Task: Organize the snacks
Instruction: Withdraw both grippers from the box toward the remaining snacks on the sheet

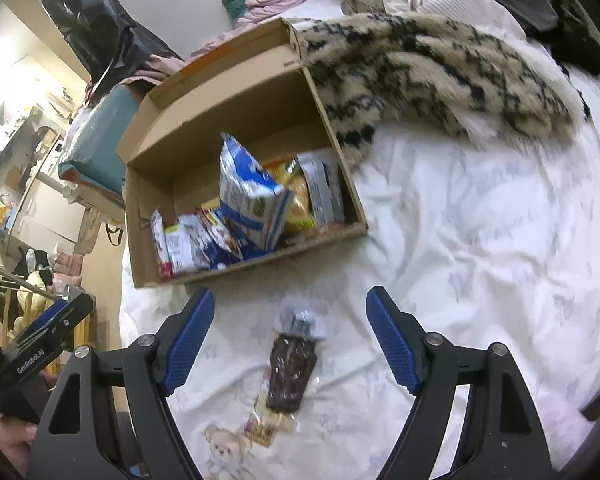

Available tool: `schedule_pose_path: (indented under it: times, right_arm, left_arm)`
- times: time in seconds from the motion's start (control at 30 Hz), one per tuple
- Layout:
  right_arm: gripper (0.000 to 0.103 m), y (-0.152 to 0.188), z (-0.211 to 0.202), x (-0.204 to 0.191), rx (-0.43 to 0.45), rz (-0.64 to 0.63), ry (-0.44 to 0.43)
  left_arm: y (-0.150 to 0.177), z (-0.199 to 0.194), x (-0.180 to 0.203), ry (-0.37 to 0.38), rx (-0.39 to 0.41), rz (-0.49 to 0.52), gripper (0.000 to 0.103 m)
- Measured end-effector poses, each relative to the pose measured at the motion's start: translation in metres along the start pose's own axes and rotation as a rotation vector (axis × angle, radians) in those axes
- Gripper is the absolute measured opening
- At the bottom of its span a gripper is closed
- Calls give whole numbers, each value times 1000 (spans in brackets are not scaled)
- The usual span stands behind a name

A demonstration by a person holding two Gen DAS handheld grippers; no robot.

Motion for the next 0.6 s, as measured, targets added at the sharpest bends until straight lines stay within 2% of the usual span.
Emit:
schedule_pose_path:
  times: [0.23, 0.47, 0.6]
  right_arm:
    - [81, 18, 7, 12, -35, 4, 38]
    - [81, 22, 15, 22, -64, 21, 51]
    - [81, 23, 21, 30, -82, 64, 35]
  left_arm:
    - [26, 15, 0, 25, -31, -13, 91]
    - [35, 30, 5, 20, -50, 12, 90]
    - [34, 33, 5, 53, -60, -5, 90]
Point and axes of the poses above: each gripper's, at about its wrist camera, not at the fingertips, and z roughly the way its jaws point, x to its right, y to its underside, the point moved 7 cm from there along z, roughly the way its jaws point, and after that the axes turned 14 degrees about -x, right-handed, at the moved point
